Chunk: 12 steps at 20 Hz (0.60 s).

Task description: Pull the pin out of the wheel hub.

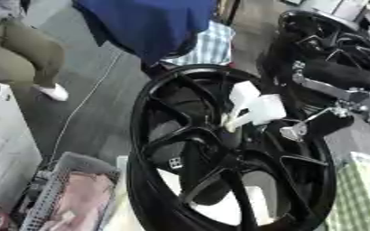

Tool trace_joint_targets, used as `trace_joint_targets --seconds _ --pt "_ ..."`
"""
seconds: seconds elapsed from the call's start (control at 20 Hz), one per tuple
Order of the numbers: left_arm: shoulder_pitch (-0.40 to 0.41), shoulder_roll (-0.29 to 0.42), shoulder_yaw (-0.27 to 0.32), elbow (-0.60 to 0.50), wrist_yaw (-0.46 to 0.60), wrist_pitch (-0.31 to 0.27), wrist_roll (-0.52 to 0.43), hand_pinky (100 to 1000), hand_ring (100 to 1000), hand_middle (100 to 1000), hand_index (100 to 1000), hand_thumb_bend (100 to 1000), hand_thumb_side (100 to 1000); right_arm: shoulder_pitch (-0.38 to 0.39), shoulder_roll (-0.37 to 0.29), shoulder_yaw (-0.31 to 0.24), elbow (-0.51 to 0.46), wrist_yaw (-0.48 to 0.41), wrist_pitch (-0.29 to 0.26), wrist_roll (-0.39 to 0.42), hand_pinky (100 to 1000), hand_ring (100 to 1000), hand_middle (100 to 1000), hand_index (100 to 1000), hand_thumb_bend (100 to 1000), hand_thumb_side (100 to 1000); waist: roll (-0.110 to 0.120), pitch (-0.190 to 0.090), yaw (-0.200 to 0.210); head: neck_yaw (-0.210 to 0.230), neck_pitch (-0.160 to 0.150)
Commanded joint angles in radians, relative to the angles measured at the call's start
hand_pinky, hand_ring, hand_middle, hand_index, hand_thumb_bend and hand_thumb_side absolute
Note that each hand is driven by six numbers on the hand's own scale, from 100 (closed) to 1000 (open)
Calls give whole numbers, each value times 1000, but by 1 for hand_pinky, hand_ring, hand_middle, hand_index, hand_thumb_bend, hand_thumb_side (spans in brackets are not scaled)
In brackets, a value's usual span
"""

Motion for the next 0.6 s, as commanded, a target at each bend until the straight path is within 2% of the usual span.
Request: trace_joint_targets --seconds 0.05,0.6 --pt "-6 6 4 -17 0 3 0 850 718 635 824 162 693 3 -49 -41 -6 -40 26 -19 779 589 291 321 212 161 11 -17 -4 2 -18" --pt "-3 6 7 -17 -1 4 3 850 719 636 824 163 693 40 -76 -122 -6 -158 118 -74 759 571 279 309 159 124 11 -19 -11 3 -26"
